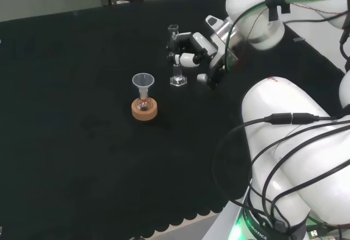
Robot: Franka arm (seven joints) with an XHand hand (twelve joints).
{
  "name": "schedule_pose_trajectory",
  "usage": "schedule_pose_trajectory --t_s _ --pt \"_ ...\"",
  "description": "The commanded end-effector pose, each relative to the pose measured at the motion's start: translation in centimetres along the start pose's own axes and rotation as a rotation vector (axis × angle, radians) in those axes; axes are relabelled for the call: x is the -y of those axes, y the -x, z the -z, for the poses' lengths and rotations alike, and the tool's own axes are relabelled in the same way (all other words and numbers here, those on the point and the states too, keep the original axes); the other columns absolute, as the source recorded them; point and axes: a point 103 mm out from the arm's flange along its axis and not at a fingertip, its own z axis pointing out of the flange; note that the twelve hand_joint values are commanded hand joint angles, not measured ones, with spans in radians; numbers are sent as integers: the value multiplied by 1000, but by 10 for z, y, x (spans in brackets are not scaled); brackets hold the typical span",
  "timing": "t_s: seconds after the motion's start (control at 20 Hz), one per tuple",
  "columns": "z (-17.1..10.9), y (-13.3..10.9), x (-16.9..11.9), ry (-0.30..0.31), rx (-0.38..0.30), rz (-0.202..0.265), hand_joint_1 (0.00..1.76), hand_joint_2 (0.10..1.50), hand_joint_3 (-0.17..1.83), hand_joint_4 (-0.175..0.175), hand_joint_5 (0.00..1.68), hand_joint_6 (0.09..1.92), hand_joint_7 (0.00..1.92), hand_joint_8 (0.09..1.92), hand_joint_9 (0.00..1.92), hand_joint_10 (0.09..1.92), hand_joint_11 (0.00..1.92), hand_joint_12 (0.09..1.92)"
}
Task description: Pick up the graduated cylinder.
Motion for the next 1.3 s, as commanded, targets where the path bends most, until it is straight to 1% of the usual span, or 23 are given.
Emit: schedule_pose_trajectory --t_s 0.05,0.25,0.35,0.45,0.5,0.75,1.05,1.2,1.3 --pt "28 -12 0 -59 115 27 1094 1094 -5 38 1035 927 1119 573 1447 90 1250 839" --pt "39 -16 11 -86 156 20 1097 1083 -6 52 1061 887 1214 480 1500 87 1296 805" --pt "45 -18 17 -98 172 10 1099 1077 -7 61 1076 865 1287 395 1532 87 1310 789" --pt "48 -21 23 -106 193 2 1099 1074 -8 67 1083 854 1337 352 1554 87 1317 782" --pt "49 -23 25 -120 207 7 1099 1073 -8 67 1085 852 1352 344 1561 87 1318 781" --pt "50 -36 40 -155 267 17 1105 1069 -10 62 1098 833 1403 290 1585 87 1326 774" --pt "55 -50 57 -168 319 19 1107 1068 -10 56 1099 831 1417 263 1587 87 1341 766" --pt "54 -59 63 -192 373 37 1109 1068 -11 51 1100 829 1426 237 1588 87 1351 753" --pt "54 -62 65 -207 384 45 1109 1068 -11 50 1101 829 1426 233 1587 87 1353 751"
